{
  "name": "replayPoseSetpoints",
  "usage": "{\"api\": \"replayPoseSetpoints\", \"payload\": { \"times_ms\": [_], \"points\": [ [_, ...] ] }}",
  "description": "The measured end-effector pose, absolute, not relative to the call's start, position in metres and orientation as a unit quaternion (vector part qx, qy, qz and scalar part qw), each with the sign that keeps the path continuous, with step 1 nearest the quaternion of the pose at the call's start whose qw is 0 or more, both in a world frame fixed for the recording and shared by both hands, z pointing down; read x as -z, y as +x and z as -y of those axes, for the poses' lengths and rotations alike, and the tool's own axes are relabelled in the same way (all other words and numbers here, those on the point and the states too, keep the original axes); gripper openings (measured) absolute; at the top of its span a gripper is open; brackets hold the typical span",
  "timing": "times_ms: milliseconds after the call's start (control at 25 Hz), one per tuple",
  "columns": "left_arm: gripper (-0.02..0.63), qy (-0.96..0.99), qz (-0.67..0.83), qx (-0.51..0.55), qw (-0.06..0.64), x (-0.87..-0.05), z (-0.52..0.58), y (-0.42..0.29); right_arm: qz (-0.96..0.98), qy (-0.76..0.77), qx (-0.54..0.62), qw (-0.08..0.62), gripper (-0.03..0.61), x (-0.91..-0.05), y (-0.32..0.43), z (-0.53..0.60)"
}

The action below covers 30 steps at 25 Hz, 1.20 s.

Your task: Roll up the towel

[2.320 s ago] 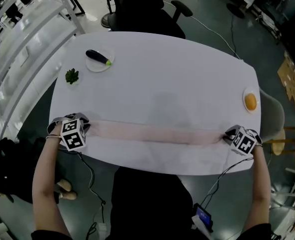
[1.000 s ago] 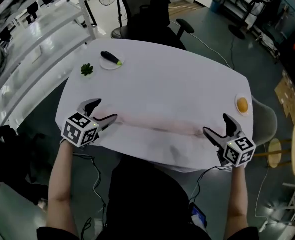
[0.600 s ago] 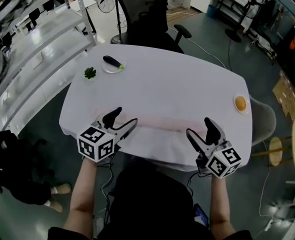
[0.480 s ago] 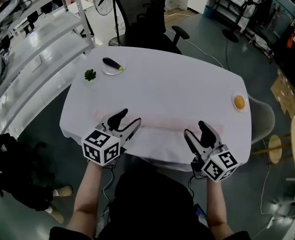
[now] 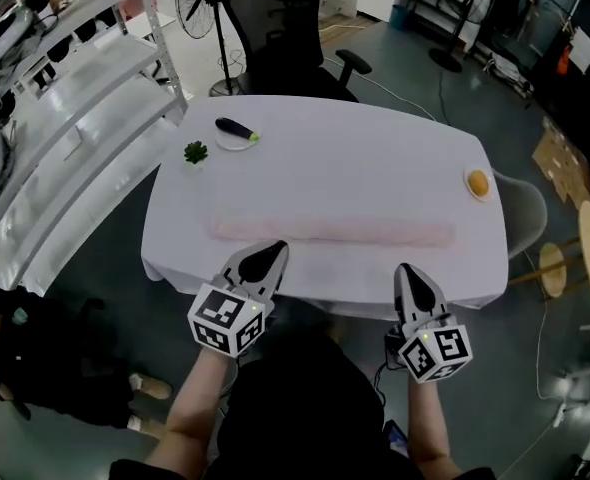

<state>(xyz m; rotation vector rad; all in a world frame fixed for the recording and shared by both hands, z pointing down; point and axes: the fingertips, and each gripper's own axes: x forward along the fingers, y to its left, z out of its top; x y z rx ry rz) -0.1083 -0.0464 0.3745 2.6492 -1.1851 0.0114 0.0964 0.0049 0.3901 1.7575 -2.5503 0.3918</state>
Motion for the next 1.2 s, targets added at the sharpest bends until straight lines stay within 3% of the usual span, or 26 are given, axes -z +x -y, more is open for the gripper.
{"api": "replayPoseSetpoints", "payload": {
  "times_ms": [400, 1200],
  "points": [
    [0.012, 0.913, 0.392, -0.045, 0.101, -0.393, 0.000, -0.130, 0.789, 0.599, -0.121, 0.060, 0.008, -0.416, 0.063, -0.058],
    [0.012, 0.900, 0.417, -0.044, 0.118, -0.408, -0.026, -0.156, 0.790, 0.599, -0.109, 0.079, 0.008, -0.417, 0.048, -0.087]
  ]
}}
